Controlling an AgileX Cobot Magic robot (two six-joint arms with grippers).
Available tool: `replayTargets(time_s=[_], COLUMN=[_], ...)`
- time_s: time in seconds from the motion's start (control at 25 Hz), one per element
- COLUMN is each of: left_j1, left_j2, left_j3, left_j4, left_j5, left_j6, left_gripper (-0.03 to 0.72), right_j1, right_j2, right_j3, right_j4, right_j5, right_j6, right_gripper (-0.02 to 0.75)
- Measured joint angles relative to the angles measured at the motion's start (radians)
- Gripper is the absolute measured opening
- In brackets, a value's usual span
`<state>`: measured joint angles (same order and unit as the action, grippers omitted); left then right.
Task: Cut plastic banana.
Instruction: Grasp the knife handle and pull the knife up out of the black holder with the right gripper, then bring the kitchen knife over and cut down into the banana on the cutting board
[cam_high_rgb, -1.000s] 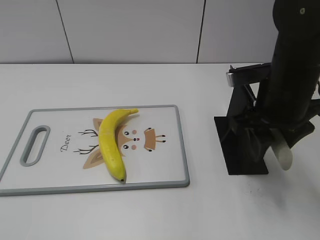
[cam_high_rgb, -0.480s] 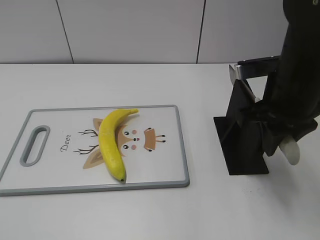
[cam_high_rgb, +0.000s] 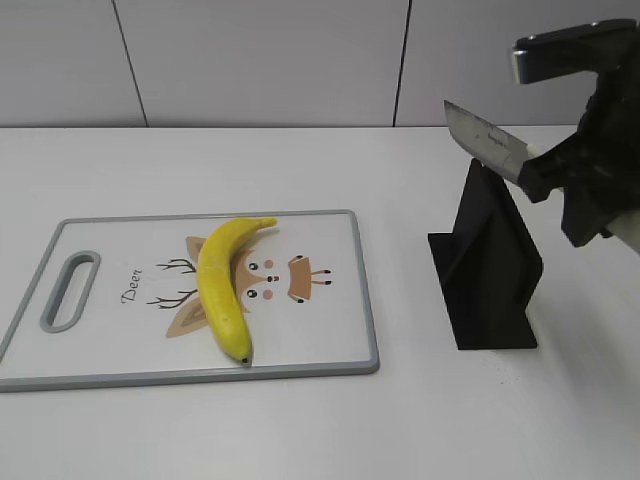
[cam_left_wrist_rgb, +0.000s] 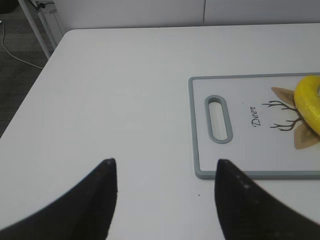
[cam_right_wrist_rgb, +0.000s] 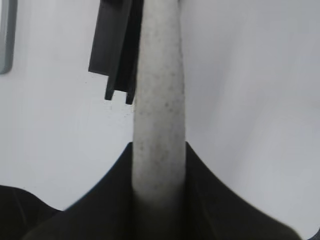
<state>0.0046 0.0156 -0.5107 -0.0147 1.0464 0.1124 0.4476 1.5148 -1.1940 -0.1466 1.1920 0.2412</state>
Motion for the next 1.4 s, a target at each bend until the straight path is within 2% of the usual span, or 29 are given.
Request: replayTargets(time_s=[0.4, 0.52, 0.72, 0.88, 1.0, 1.16, 1.4], left_j1=[0.0, 0.0, 0.0, 0.0, 0.0, 0.0, 0.0], left_j2=[0.0, 0.0, 0.012, 0.103, 0.222, 0.391, 0.69], left_j3=[0.0, 0.0, -0.006, -0.061, -0.114, -0.212, -0.387], left_j4=[0.0, 0.0, -0.007, -0.077, -0.155, -0.23, -0.35], left_j5=[0.0, 0.0, -0.004, -0.013, -0.039, -0.116, -0.155], left_j6=[0.0, 0.0, 0.044, 0.08, 0.153, 0.244, 0.512], left_gripper=[0.59, 0.59, 0.587, 0.562, 0.554, 0.554, 0.553], right_j1=[0.0, 0.0, 0.0, 0.0, 0.0, 0.0, 0.0], right_j2=[-0.125, -0.153, -0.162, -0.148, -0.118, -0.032, 0.107], right_j3=[0.0, 0.0, 0.0, 0.0, -0.003, -0.055, -0.186], right_j4=[-0.023, -0.018, 0.119, 0.274, 0.32, 0.333, 0.339], right_j5=[-0.085, -0.157, -0.217, -0.196, -0.185, -0.06, -0.053], right_j6=[-0.013, -0.055, -0.421, -0.779, -0.899, -1.027, -1.053], right_gripper=[0.184, 0.184, 0.184, 0.184, 0.184, 0.184, 0.184])
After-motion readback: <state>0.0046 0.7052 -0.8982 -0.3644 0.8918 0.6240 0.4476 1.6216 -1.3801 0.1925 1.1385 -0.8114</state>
